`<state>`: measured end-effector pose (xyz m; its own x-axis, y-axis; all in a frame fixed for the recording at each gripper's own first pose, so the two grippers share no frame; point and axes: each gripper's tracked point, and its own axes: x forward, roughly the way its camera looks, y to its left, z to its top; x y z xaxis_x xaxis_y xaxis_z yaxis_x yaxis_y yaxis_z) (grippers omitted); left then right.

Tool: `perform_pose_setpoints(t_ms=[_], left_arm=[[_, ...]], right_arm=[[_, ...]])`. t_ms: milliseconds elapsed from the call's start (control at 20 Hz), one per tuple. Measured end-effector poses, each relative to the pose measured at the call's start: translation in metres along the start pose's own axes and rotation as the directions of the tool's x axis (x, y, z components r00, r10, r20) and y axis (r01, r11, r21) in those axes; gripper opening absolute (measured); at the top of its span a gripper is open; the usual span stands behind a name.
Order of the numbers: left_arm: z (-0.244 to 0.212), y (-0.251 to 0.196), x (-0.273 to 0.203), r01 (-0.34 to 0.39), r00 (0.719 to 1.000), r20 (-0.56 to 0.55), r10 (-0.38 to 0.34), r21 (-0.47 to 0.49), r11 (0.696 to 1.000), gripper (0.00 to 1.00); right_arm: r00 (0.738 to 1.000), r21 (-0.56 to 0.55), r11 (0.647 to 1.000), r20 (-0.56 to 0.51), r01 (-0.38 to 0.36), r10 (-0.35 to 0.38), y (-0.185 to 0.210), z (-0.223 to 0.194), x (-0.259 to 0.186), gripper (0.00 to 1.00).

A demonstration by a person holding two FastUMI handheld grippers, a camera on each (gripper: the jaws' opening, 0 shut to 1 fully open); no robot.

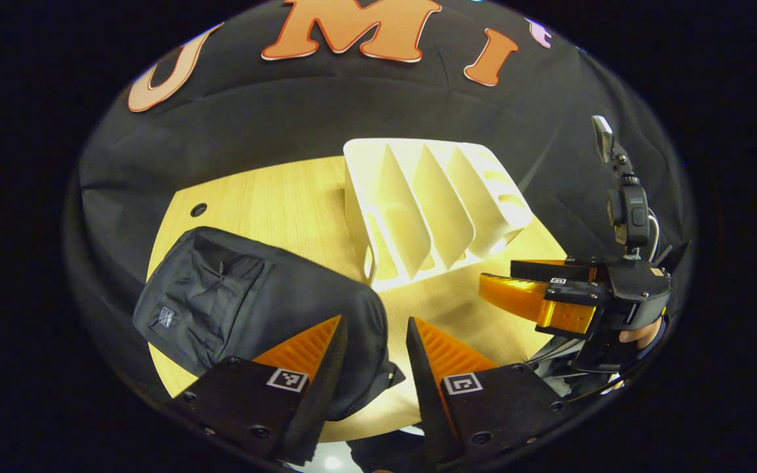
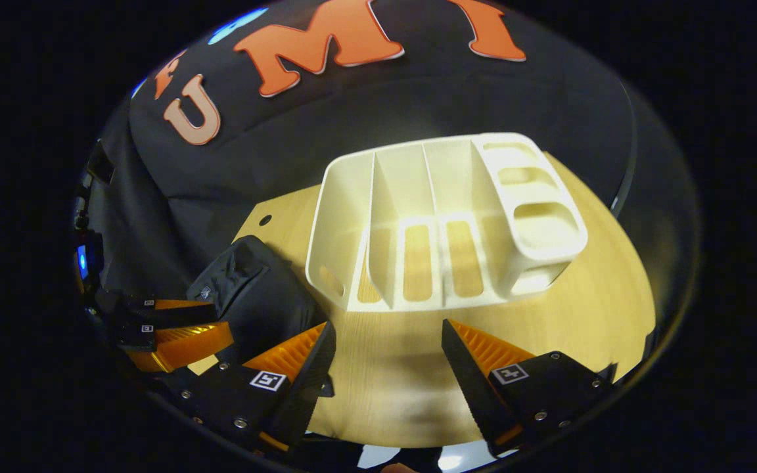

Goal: Open the schoolbag, grab two books from the bookshelf and put them into the schoolbag.

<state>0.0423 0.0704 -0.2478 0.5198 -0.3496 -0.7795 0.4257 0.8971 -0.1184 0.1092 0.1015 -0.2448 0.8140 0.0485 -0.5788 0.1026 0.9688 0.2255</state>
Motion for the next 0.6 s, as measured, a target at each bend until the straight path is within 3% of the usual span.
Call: perform_pose_setpoints(t_ms=[150,250,300,350,500,600], left_arm=[[0.021,-0.022,-0.002,0.001,0.995,0.101,0.003,-0.043,0.999,0.76],[0.038,-0.036,-0.006,-0.009,0.983,0.183,0.023,-0.075,0.997,0.77],[0.046,-0.037,-0.007,-0.021,0.972,0.233,0.041,-0.088,0.996,0.81],[0.055,-0.044,-0.010,-0.020,0.959,0.280,0.046,-0.097,0.995,0.79],[0.068,-0.045,-0.013,-0.057,0.915,0.390,0.100,-0.120,0.991,0.96],[0.068,-0.043,-0.019,-0.090,0.884,0.446,0.139,-0.128,0.988,0.96]], right_arm=[[0.991,-0.090,0.995,0.135,0.036,-0.023,-0.020,0.039,-0.030,0.97],[0.978,-0.138,0.989,0.208,0.049,-0.020,-0.029,0.061,-0.050,0.97],[0.971,-0.158,0.986,0.239,0.053,-0.014,-0.029,0.068,-0.058,0.97],[0.966,-0.175,0.983,0.259,0.054,-0.006,-0.029,0.073,-0.065,0.97],[0.951,-0.213,0.976,0.309,0.044,0.025,-0.033,0.086,-0.089,0.97],[0.937,-0.232,0.972,0.346,0.036,0.047,-0.034,0.094,-0.102,0.97]])
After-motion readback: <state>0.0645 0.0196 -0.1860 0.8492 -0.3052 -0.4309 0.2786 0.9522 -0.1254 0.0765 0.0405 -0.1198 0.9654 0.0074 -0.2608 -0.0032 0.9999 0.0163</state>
